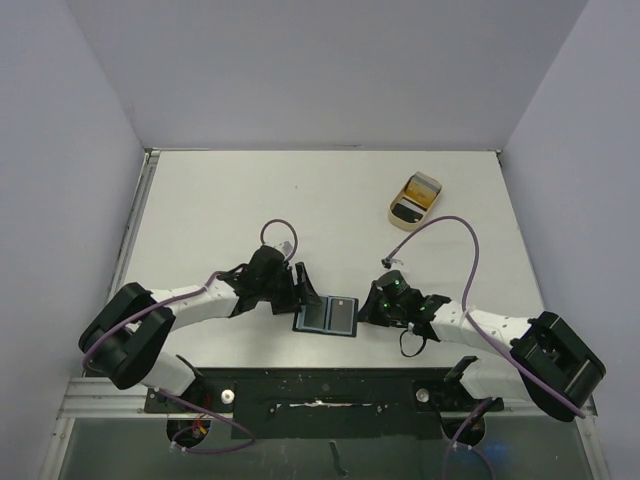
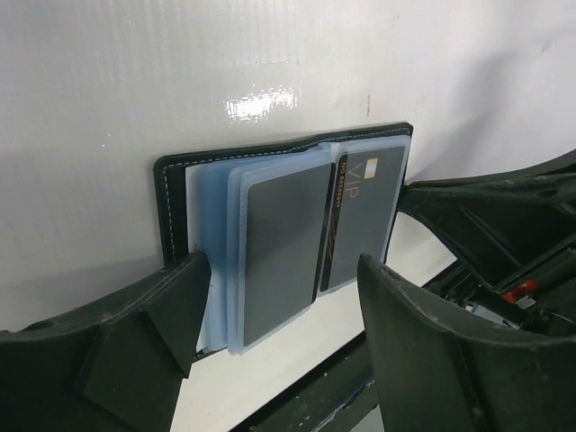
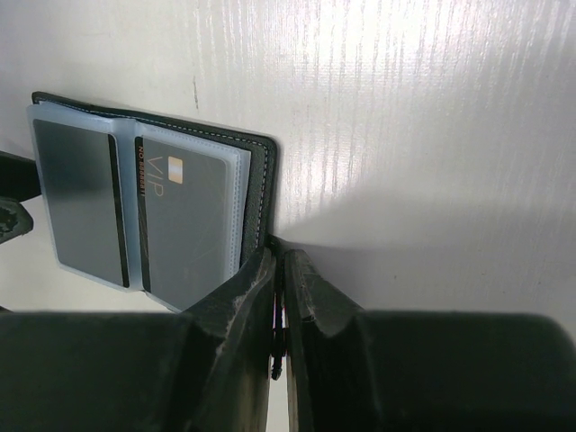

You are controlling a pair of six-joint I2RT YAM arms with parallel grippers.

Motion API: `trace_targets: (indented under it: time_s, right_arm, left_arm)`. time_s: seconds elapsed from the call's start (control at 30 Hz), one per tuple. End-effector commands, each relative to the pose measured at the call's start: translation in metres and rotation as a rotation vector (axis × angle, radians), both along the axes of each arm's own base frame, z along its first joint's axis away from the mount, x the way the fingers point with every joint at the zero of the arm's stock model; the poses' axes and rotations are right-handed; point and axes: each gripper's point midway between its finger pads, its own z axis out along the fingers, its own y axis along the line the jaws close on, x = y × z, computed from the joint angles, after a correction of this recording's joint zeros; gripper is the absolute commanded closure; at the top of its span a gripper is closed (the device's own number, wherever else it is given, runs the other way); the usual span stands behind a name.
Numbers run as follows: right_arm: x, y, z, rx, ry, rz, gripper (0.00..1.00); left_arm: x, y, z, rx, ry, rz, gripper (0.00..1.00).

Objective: Put the credit cards into the card holder
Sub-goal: Turn over the card slot in the card holder.

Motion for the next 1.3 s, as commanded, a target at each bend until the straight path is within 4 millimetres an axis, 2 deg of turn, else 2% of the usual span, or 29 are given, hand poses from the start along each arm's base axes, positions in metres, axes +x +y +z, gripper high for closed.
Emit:
trace_targets:
  time_s: [0.0,0.23,0.47,1.07,1.27]
  right_arm:
    - [0.014,0.016,0.017,0.042,-0.061,0.004,0.91]
    - [0.015,0.017,0.016,0.039,-0.063,0.001,0.91]
    - [0.014,0.016,0.015,0.037,-0.061,0.001,0.91]
    - [0.013,0.016,0.014,0.035,-0.06,0.006,0.91]
    - [0.014,0.017,0.014,0.035,-0.061,0.007,0.91]
  left_arm:
    - [0.001,-0.013,0.01,-0.074,-0.016,-0.024,0.34]
    - [0.002,-0.02,0.034,-0.128,-0.046,-0.028,0.34]
    - [0.0,-0.025,0.044,-0.168,-0.045,-0.035,0.38]
    - [-0.002,-0.032,0.052,-0.229,-0.064,-0.04,0.44]
    - [-0.003,-0.031,0.044,-0.217,-0.047,-0.037,0.51]
